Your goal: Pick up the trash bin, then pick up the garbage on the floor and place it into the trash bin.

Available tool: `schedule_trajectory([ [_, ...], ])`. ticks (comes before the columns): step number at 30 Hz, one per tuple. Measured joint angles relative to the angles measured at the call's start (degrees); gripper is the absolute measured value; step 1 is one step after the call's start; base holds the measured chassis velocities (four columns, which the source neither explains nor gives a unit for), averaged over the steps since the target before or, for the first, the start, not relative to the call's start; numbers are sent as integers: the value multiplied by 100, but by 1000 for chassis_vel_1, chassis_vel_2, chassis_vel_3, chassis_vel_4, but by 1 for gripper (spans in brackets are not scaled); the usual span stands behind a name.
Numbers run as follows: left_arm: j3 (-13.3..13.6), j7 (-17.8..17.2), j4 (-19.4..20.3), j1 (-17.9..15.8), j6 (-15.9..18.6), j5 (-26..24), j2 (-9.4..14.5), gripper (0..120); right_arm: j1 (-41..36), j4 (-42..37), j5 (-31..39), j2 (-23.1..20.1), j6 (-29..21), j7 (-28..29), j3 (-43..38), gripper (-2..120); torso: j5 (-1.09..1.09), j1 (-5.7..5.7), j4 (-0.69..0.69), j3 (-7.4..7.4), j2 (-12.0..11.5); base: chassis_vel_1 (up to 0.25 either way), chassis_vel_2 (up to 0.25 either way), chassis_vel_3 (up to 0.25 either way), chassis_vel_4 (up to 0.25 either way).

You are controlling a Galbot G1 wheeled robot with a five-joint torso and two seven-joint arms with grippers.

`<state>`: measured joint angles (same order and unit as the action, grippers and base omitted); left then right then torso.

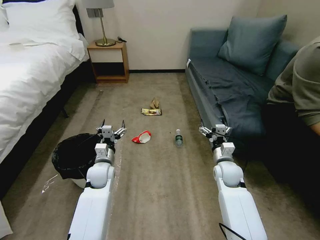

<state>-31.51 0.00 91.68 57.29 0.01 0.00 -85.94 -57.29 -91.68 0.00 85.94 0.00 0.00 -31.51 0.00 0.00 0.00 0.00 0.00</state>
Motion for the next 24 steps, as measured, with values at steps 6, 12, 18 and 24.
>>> schedule_trajectory([
  [6,0,0,0,0,0,0,0,98,0,1,0,0,0,0,0,100,0,0,0,0,0,0,0,0,0],
  [12,0,0,0,0,0,0,0,98,0,0,0,0,0,0,0,100,0,0,0,0,0,0,0,0,0],
  [18,0,0,0,0,0,0,0,98,0,0,0,0,0,0,0,100,0,0,0,0,0,0,0,0,0],
  [24,0,0,0,0,0,0,0,98,0,0,0,0,0,0,0,100,0,0,0,0,0,0,0,0,0],
])
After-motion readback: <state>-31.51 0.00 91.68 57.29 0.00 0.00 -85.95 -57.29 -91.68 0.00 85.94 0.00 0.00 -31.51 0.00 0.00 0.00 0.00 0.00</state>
